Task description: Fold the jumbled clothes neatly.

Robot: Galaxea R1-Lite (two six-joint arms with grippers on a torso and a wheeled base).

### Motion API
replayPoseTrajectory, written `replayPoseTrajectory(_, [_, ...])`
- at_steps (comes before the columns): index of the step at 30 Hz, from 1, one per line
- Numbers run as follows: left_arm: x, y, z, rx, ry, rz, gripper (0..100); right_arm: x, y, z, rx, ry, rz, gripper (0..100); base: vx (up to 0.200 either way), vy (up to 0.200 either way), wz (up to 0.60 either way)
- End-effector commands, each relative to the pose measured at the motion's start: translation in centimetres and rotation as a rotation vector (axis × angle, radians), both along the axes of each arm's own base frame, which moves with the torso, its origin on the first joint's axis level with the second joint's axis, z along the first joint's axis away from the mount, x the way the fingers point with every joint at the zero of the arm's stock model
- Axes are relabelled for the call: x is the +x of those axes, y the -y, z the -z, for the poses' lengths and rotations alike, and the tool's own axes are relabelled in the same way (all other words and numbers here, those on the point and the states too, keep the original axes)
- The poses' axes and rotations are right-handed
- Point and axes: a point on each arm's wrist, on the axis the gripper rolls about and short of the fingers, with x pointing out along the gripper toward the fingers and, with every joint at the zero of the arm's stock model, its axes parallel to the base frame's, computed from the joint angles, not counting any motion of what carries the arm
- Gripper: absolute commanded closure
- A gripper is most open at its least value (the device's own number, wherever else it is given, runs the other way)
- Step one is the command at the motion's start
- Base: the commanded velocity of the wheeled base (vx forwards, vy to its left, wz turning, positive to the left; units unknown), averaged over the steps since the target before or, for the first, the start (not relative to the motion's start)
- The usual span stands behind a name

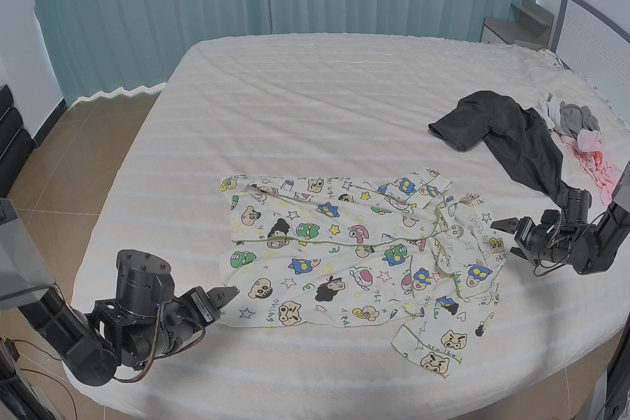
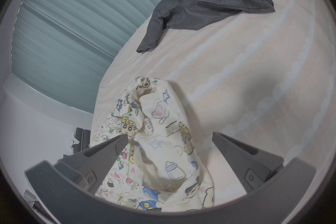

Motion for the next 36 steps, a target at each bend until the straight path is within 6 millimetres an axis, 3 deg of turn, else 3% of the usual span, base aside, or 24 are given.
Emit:
replayPoseTrajectory(1, [-0.8, 0.8, 1.8, -0.009, -0.090, 0.008, 0, -0.9, -0.4, -1.0, 0.008, 0.021, -0.018, 0, 0.000, 0.000, 0.00])
replayPoseTrajectory(6, [-0.2, 1.3, 4.7, 0.054, -0.165, -0.047, 0, -1.0, -0.5, -0.8, 0.009, 0.015, -0.020, 0, 0.000, 0.000, 0.00])
replayPoseTrajectory(12, [1.1, 2.6, 5.1, 0.110, -0.100, -0.106, 0, -1.2, -0.9, -0.6, 0.009, 0.008, -0.033, 0, 0.000, 0.000, 0.00])
replayPoseTrajectory(19, [3.3, 4.0, 7.3, 0.171, -0.087, -0.154, 0, -1.4, -1.1, -0.5, 0.007, 0.020, -0.037, 0, 0.000, 0.000, 0.00])
replayPoseTrajectory(29, [5.0, 4.9, 7.9, 0.197, -0.044, -0.176, 0, -1.4, -1.5, -0.4, 0.005, 0.039, -0.048, 0, 0.000, 0.000, 0.00])
replayPoseTrajectory(30, [5.0, 5.0, 8.0, 0.200, -0.043, -0.177, 100, -1.4, -1.5, -0.4, 0.005, 0.039, -0.048, 0, 0.000, 0.000, 0.00])
replayPoseTrajectory(36, [4.6, 4.8, 7.9, 0.216, -0.045, -0.183, 100, -1.4, -1.5, -0.4, 0.004, 0.040, -0.048, 0, 0.000, 0.000, 0.00])
